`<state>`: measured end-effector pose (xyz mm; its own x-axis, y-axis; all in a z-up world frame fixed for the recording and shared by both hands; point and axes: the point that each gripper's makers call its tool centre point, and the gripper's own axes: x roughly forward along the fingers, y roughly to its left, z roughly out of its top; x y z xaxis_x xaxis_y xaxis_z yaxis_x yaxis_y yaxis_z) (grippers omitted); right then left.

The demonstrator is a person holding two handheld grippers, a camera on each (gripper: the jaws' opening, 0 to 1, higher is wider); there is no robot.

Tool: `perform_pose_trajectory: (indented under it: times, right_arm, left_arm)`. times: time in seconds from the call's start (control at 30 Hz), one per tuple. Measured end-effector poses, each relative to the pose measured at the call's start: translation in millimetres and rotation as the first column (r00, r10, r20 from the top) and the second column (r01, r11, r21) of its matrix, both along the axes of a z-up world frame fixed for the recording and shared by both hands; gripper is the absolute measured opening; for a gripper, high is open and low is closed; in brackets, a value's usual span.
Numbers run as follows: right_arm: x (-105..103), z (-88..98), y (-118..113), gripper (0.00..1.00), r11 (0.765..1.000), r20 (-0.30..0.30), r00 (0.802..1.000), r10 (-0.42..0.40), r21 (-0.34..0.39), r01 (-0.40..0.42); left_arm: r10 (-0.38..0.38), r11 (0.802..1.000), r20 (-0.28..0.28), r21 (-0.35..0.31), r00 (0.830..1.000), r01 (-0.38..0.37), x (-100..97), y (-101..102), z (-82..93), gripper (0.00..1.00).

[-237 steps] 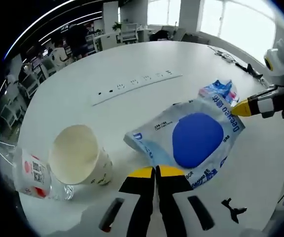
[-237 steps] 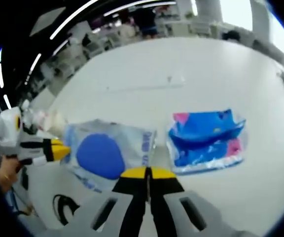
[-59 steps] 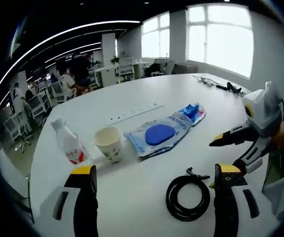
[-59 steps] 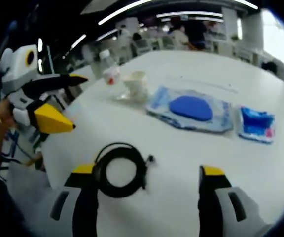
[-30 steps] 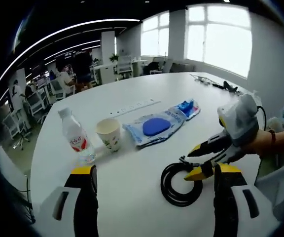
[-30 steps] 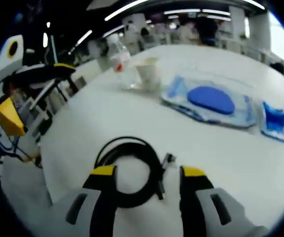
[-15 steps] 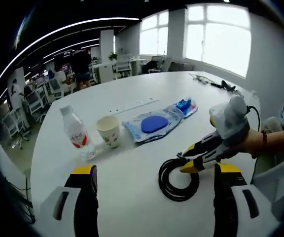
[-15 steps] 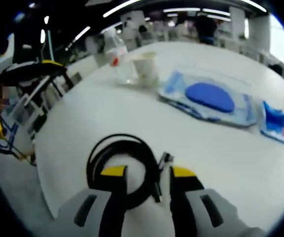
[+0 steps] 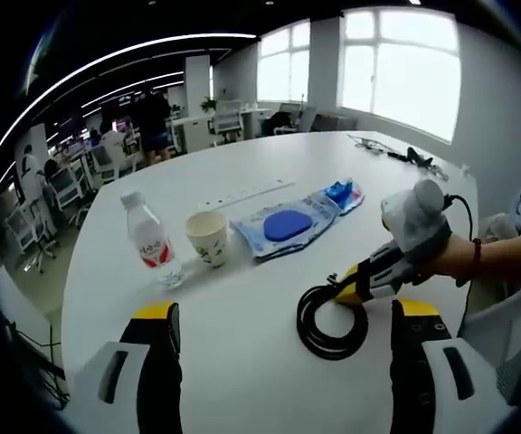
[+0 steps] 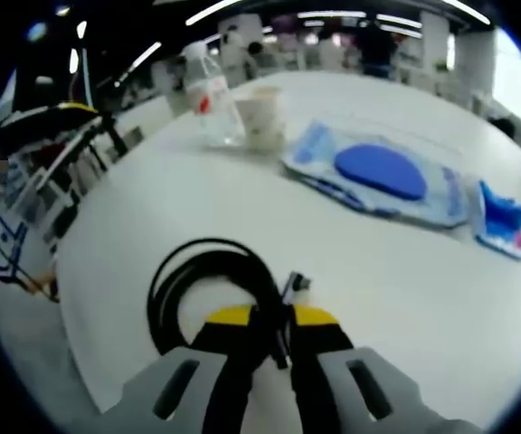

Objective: Arrange the tabletop items into an orderly group along one side of the table until the central work area is clear of visible clutter.

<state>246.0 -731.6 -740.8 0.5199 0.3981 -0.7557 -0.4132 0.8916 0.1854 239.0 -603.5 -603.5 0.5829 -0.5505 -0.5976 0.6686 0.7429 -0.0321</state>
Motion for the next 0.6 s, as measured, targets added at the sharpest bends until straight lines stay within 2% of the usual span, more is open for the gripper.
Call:
perform_pose_trajectory:
  times: [0.3, 0.6]
  right_arm:
    - [-0.1, 4.4, 0.9, 0.08, 0.997, -0.025, 0.999, -0.037, 0.067, 0.039]
    - [-3.2, 11.1, 0.9, 0.08, 0.993, -0.038, 0.998, -0.053, 0.101, 0.057]
  left_arm:
    - [0.0, 1.0, -0.008, 0.0, 1.0, 0.0, -1.7, 1.1, -0.6, 0.98]
    - [-0.007, 1.0, -0.008, 0.007, 1.0, 0.007, -5.2, 0.8, -1.1, 0.98]
